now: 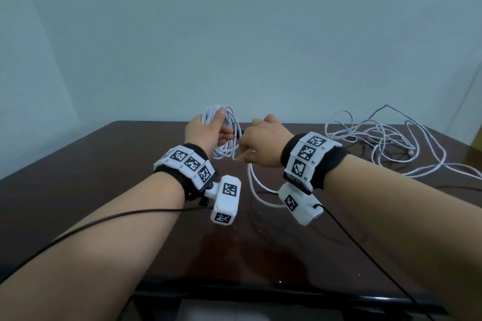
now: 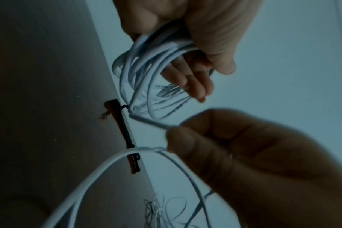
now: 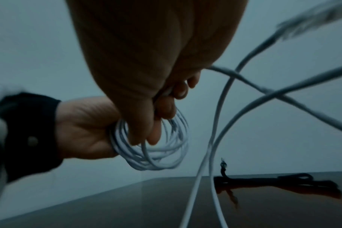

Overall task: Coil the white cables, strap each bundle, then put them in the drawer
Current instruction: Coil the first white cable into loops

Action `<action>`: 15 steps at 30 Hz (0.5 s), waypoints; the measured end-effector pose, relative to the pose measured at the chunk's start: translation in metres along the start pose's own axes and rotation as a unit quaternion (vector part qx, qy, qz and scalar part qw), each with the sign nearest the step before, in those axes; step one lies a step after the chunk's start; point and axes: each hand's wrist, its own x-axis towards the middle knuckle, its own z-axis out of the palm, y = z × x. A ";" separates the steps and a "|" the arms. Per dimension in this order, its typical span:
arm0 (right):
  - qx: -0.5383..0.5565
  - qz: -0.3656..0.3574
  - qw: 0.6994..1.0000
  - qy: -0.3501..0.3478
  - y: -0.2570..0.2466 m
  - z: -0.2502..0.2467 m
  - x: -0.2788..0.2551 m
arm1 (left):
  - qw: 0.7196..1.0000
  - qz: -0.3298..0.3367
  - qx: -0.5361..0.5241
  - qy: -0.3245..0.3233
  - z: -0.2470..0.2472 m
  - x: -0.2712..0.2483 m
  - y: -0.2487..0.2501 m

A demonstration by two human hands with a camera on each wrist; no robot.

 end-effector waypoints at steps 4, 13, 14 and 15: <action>0.076 -0.012 0.997 0.000 0.001 -0.007 0.006 | 0.997 0.024 0.062 -0.033 0.003 -0.005 -0.001; 0.349 0.064 0.928 0.114 0.017 -0.005 0.010 | 0.988 -0.001 0.089 -0.126 0.003 -0.009 0.004; 0.359 0.075 0.922 0.122 0.020 -0.004 0.011 | 0.985 0.000 0.091 -0.149 0.003 -0.010 0.004; 0.365 0.087 0.918 0.129 0.022 -0.003 0.011 | 0.981 -0.005 0.083 -0.175 0.002 -0.010 0.003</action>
